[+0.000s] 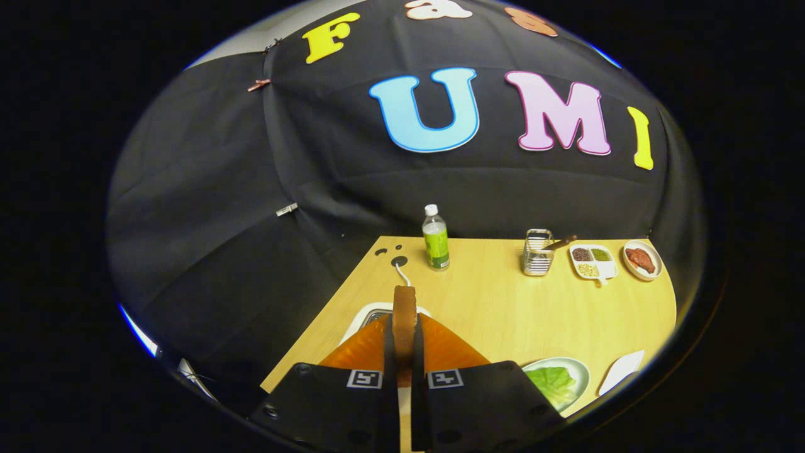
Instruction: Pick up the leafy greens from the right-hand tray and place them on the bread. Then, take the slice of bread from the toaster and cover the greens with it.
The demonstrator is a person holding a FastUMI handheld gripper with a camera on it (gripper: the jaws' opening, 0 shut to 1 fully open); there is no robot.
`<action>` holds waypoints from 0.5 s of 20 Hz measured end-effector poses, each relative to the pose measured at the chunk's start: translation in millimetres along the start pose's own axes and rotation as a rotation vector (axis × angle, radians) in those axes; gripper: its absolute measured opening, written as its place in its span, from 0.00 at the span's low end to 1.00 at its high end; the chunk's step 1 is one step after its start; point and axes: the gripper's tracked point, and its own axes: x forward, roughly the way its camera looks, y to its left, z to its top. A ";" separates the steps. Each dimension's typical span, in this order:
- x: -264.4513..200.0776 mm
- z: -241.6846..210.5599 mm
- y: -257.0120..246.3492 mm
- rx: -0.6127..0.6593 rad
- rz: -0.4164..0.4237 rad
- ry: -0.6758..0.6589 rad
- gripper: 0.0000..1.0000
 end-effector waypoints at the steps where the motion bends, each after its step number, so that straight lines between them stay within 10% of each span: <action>1: -7.5 3.4 -14.4 0.004 -0.013 -0.007 0.11; 10: -53.9 -40.8 -183.5 -0.017 -0.246 0.048 0.11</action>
